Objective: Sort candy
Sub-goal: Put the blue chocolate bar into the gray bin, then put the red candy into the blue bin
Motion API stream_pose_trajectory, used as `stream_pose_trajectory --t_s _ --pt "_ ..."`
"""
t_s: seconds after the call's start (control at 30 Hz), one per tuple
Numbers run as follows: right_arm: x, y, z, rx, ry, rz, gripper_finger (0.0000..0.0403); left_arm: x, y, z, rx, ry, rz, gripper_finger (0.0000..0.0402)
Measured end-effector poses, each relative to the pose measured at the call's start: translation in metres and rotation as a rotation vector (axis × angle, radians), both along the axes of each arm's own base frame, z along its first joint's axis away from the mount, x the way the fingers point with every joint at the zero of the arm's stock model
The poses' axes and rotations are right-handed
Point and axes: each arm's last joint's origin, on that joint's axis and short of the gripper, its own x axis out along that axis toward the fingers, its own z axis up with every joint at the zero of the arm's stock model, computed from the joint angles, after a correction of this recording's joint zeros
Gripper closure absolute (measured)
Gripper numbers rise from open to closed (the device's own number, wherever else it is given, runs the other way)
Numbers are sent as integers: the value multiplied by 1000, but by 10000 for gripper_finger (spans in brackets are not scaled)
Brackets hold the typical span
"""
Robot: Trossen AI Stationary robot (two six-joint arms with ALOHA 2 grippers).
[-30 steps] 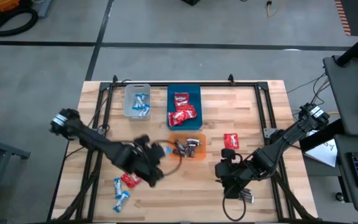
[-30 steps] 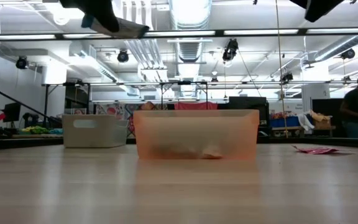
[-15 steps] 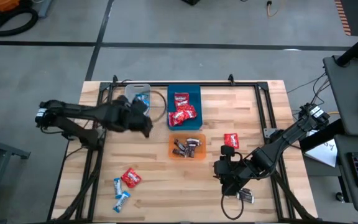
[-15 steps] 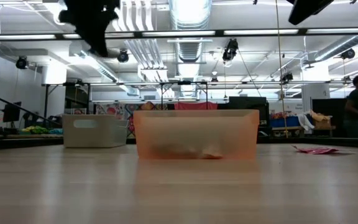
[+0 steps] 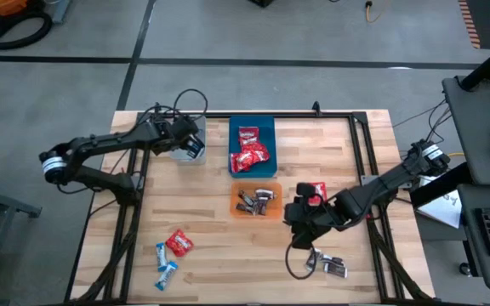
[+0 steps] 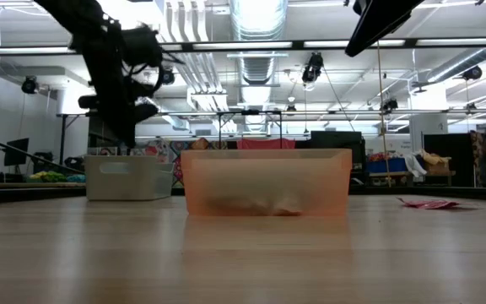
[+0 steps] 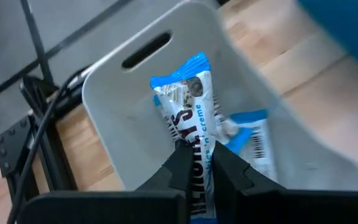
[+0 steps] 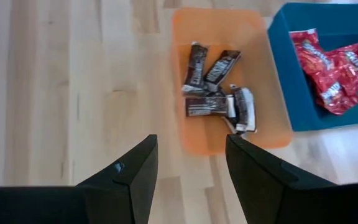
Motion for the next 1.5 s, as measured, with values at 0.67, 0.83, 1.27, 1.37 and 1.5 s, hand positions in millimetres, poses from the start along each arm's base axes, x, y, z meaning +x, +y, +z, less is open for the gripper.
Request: stream_pose_trajectory --t_s 0.67,0.83,1.27,1.37,1.5 --pt "5 -11 -1 74 25 -54 223 1 12 -19 -10 23 35 317" --pt "3 -10 -2 92 47 -42 223 5 12 -8 5 -9 34 299" --pt "-2 -13 -4 83 103 -80 223 23 -57 25 32 -194 -203 299" --pt "-2 -13 -4 83 103 -80 223 23 -75 31 24 -250 -255 299" --pt "-2 -13 -4 83 103 -80 223 23 -95 36 32 -298 -295 299"
